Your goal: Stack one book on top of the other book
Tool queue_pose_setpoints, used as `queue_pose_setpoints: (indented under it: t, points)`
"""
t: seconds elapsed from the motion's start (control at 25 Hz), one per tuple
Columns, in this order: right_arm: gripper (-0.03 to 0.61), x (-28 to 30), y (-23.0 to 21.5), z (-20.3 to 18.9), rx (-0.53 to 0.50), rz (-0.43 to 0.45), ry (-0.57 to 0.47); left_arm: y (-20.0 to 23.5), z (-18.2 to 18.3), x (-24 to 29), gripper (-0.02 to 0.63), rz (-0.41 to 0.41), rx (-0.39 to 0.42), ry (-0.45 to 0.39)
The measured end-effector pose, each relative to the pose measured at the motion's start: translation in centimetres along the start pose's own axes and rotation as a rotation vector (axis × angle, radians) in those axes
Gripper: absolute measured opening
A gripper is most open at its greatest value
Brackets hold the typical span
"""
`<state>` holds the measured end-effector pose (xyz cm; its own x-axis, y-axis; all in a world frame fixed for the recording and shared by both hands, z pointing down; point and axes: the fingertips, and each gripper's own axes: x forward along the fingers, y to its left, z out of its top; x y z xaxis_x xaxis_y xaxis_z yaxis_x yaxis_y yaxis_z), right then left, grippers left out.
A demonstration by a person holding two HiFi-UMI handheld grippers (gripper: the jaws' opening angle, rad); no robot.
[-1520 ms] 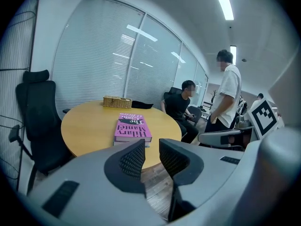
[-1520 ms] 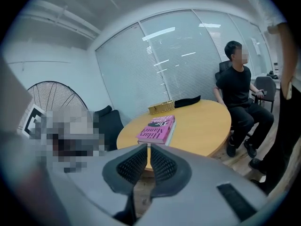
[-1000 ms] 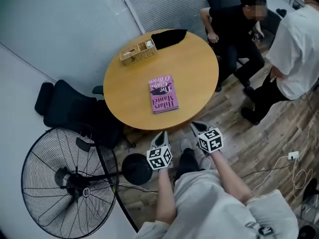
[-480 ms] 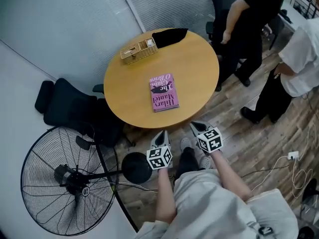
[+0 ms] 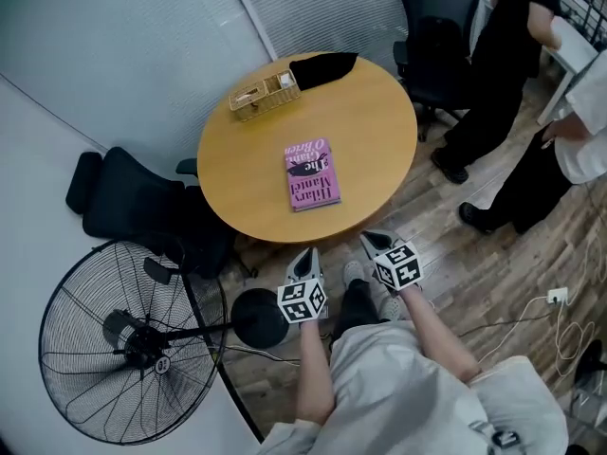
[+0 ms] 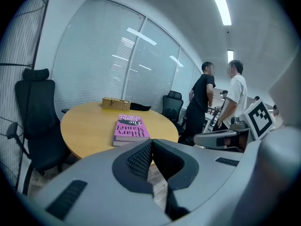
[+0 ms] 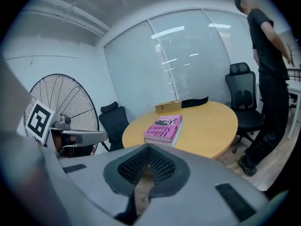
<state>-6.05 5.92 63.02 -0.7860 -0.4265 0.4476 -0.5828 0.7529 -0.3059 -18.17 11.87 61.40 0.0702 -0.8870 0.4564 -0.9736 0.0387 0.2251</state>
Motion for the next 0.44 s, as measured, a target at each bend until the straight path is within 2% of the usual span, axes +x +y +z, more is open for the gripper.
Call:
queue_pose_setpoints:
  t: [0.44]
  points:
    - [0.02,0.12,0.3,0.26,-0.039,0.016,0.01,0.93,-0.05,-0.01,0.028,0.031,-0.034,-0.003]
